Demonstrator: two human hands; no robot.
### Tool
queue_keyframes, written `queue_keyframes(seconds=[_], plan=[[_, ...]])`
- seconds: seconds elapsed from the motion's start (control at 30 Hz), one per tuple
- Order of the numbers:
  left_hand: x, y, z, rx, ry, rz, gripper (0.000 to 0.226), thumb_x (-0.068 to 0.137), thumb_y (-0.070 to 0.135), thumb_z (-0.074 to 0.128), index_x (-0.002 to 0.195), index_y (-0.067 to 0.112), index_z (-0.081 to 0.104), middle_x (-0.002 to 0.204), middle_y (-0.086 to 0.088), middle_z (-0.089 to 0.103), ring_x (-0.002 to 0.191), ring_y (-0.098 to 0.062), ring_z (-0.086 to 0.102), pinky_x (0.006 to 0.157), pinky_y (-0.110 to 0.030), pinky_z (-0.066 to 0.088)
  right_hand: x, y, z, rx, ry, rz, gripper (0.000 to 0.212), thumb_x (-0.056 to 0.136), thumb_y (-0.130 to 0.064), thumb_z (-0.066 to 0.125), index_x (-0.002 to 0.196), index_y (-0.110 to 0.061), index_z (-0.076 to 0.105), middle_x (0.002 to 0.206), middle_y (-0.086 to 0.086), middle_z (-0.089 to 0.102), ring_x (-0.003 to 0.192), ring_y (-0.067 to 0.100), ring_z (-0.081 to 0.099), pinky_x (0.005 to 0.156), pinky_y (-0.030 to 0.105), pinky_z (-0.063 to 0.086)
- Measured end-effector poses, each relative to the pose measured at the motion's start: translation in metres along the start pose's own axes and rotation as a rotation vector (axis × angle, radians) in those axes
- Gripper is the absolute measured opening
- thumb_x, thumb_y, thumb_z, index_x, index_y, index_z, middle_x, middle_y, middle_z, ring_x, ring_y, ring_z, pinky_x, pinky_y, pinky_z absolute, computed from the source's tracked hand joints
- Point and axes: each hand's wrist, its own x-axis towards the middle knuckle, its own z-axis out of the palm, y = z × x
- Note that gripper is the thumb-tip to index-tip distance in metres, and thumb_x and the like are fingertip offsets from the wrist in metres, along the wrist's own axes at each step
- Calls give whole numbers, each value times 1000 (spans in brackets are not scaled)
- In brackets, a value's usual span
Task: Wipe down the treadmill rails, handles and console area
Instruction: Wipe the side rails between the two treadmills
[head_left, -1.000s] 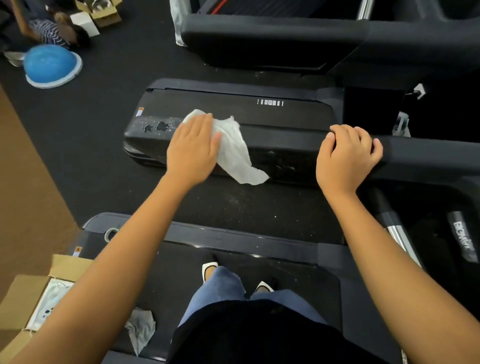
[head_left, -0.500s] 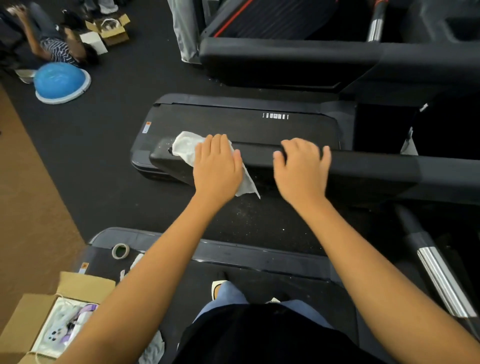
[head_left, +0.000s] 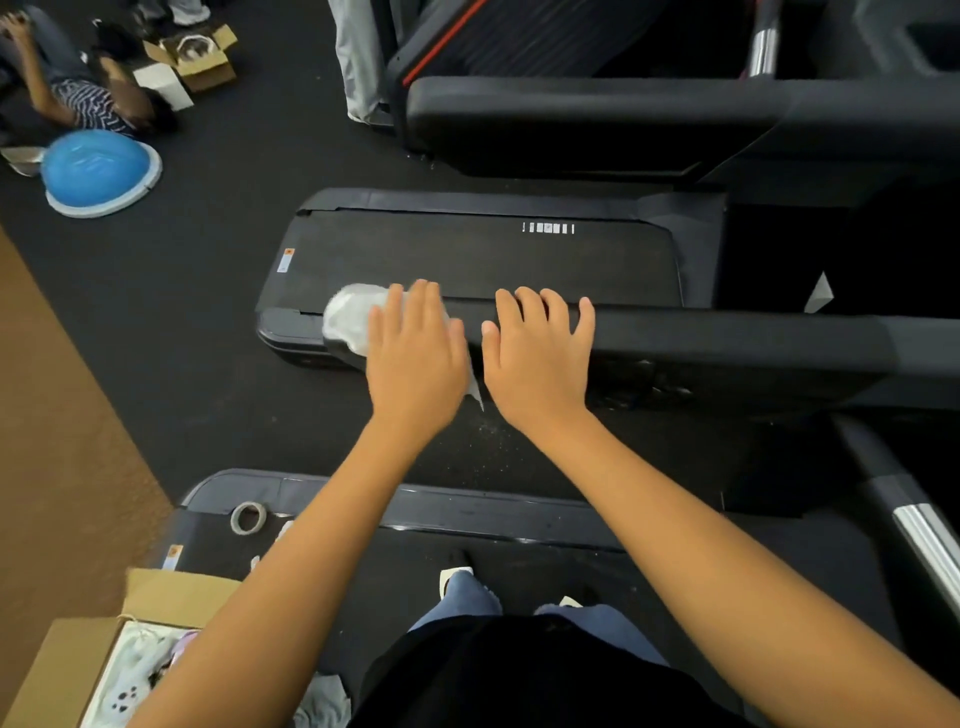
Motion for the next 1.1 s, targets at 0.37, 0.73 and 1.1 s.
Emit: queue_keyframes(seconds=[0.37,0.73,1.1], plan=[[14,-41,0,23,-4,-31,57,98,32,15,134,2,48,142,-12,47,135,-37,35,111,-48,27,-2,1,14,2,145,13,42,96,-36,37,125,-16,60,125,1,62,122,23,53,108,46,28],[19,-82,-11,-164,-13,-3,51,101,32,18,140,8,41,143,-7,46,133,-25,40,111,-44,30,-2,-1,20,10,218,48,40,94,-34,40,123,-18,63,124,-1,64,120,21,54,107,45,30],[-1,-58,-9,12,-47,247,52,103,35,20,146,12,36,149,-3,42,139,-27,34,114,-39,27,-1,-6,24,31,274,88,36,92,-32,44,120,-20,65,121,-5,65,116,17,56,103,44,33]])
